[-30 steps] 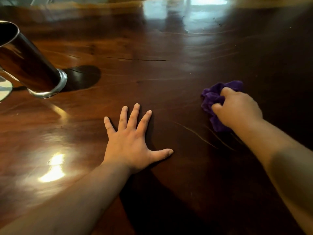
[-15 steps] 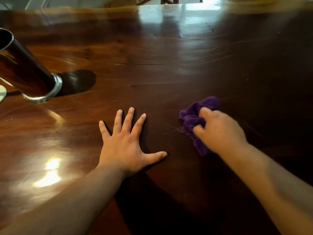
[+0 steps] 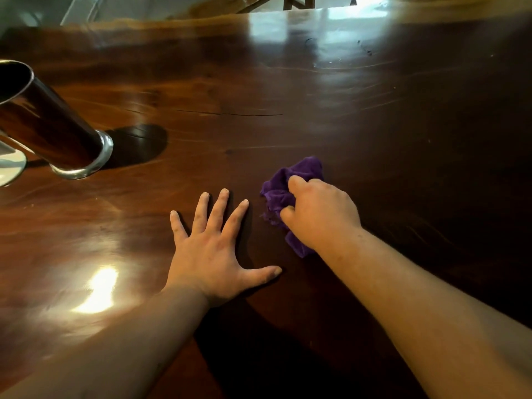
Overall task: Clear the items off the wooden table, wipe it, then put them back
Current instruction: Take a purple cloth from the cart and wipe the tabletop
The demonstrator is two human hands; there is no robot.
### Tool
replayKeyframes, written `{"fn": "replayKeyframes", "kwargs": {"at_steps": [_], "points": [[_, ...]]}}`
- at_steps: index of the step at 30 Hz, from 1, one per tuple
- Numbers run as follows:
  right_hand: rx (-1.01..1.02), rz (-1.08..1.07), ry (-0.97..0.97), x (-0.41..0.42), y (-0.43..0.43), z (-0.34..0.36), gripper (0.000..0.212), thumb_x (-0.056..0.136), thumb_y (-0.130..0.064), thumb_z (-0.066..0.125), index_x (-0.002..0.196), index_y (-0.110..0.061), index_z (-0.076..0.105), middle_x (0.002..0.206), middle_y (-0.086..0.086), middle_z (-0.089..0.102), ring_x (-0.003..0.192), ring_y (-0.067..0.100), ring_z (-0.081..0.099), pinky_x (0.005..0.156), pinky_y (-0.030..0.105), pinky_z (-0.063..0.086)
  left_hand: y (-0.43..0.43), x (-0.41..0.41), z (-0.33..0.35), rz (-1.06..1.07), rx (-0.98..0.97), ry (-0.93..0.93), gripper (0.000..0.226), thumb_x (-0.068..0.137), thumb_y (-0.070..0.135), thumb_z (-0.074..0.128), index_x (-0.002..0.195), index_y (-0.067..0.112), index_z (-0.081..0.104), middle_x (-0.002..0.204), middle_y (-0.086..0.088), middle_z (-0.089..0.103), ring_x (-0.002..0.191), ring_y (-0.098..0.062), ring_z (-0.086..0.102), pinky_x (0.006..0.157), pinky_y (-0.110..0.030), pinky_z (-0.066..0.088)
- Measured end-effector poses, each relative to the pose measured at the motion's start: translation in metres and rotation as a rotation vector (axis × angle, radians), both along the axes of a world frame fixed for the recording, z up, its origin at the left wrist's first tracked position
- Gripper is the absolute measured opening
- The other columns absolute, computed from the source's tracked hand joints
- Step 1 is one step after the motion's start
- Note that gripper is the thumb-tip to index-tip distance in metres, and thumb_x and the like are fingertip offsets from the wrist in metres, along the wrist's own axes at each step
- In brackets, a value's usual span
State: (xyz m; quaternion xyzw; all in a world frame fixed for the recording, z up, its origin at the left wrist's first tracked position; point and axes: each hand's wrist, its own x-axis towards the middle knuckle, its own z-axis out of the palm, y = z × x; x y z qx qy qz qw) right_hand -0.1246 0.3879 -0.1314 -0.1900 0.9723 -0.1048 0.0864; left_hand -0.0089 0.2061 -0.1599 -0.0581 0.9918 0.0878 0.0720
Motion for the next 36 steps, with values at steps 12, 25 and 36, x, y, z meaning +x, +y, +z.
{"fn": "replayKeyframes", "kwargs": {"at_steps": [12,25,36], "points": [[0.09,-0.009,-0.07,0.031,-0.032,0.007,0.029,0.091,-0.043,0.065,0.113,-0.034,0.048,0.088,-0.006,0.052,0.073,0.013,0.055,0.068,0.04,0.056,-0.023,0.016,0.007,-0.058,0.075,-0.061,0.143,0.045,0.117,0.021,0.164,0.042,-0.004,0.175,0.007,-0.012,0.155,-0.018,-0.029,0.118,-0.067,-0.019],[0.031,0.485,-0.081,0.17,-0.181,0.014,0.022,0.085,-0.041,0.061,0.101,-0.031,0.049,0.089,-0.001,0.059,0.076,0.024,0.058,0.064,0.041,0.036,-0.18,0.196,0.021,0.112,0.046,0.013,0.13,0.057,0.11,0.045,0.161,0.034,0.029,0.171,0.001,0.027,0.159,-0.027,0.018,0.121,-0.07,0.02],[0.119,0.639,-0.128,0.214,-0.221,0.03,0.034,0.086,-0.057,0.05,0.111,-0.034,0.053,0.1,-0.002,0.061,0.082,0.022,0.048,0.07,0.043,0.035,-0.214,0.246,0.04,0.122,0.071,-0.012,0.122,0.062,0.107,0.044,0.158,0.033,0.039,0.169,0.002,0.032,0.155,-0.027,0.028,0.122,-0.061,0.028]]}}
